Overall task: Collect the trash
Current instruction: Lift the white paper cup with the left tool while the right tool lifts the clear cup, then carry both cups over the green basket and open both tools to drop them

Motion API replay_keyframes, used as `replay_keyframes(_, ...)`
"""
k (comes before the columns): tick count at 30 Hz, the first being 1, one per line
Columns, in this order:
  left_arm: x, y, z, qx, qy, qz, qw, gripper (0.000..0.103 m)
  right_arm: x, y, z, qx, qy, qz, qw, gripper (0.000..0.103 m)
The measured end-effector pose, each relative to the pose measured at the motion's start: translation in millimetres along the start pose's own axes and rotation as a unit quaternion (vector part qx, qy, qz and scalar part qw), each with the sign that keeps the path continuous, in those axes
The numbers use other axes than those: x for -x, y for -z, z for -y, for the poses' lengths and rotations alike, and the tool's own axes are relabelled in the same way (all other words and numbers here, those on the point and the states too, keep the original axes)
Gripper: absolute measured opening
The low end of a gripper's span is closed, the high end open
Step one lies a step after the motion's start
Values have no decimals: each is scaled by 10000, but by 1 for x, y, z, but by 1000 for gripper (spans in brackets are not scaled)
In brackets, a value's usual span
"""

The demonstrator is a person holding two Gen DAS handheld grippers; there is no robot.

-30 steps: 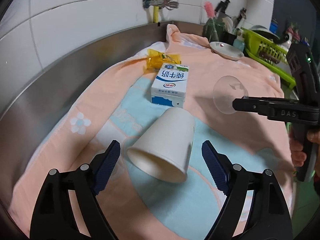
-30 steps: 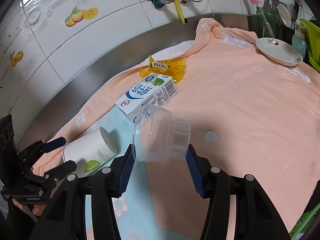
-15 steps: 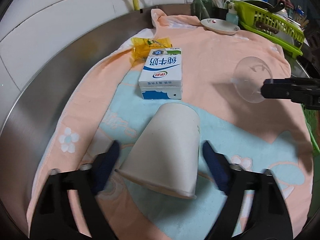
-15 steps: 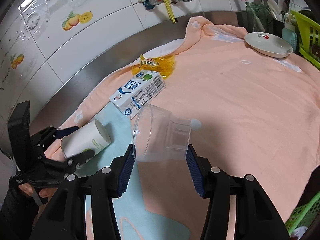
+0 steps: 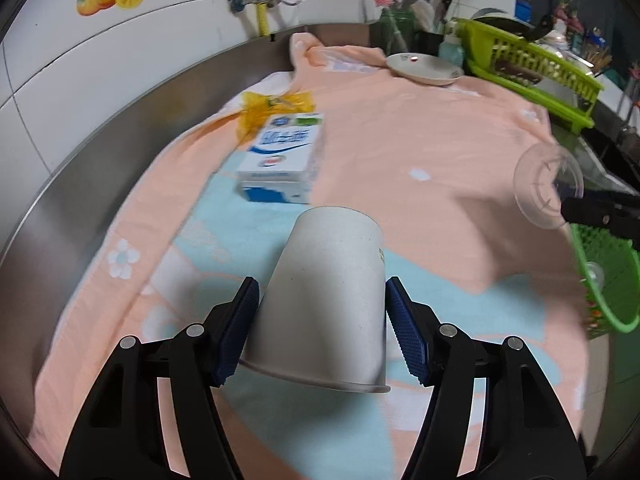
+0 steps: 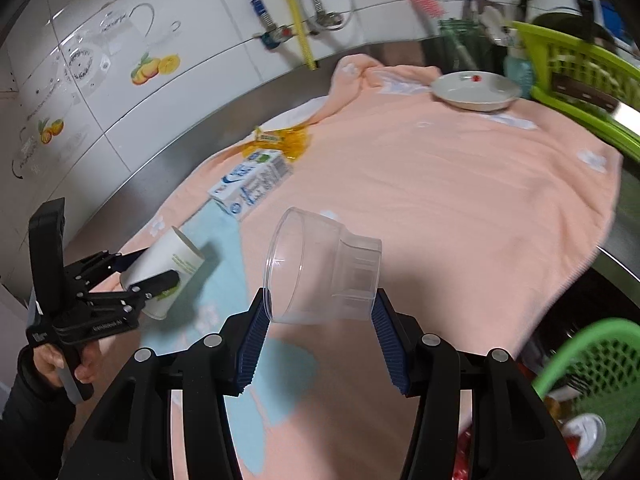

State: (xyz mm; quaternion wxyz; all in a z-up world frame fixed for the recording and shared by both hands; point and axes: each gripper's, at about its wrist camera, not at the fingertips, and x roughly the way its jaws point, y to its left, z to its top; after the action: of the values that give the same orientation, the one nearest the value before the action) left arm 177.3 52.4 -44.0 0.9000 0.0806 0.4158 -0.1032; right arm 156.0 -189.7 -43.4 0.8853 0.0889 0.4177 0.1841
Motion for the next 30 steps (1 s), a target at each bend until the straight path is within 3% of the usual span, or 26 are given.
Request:
replay_keyframes(9, 33, -8, 95, -417, 843, 308, 9951, 64, 62, 41, 74, -309, 692, 113, 9971, 50)
replay_keyframes(18, 40, -18, 203, -914, 1583, 367, 9825, 64, 112, 83, 170, -770, 1813, 18, 9804, 50)
replay_keyframes(24, 37, -16, 260, -1177, 1882, 246, 9748, 64, 123, 98, 205, -1042, 2014, -47, 9739, 51)
replay_keyframes(30, 31, -11, 301, -1337, 2110, 84, 9683, 65, 128, 100, 221, -1230, 1916, 77, 9737, 65)
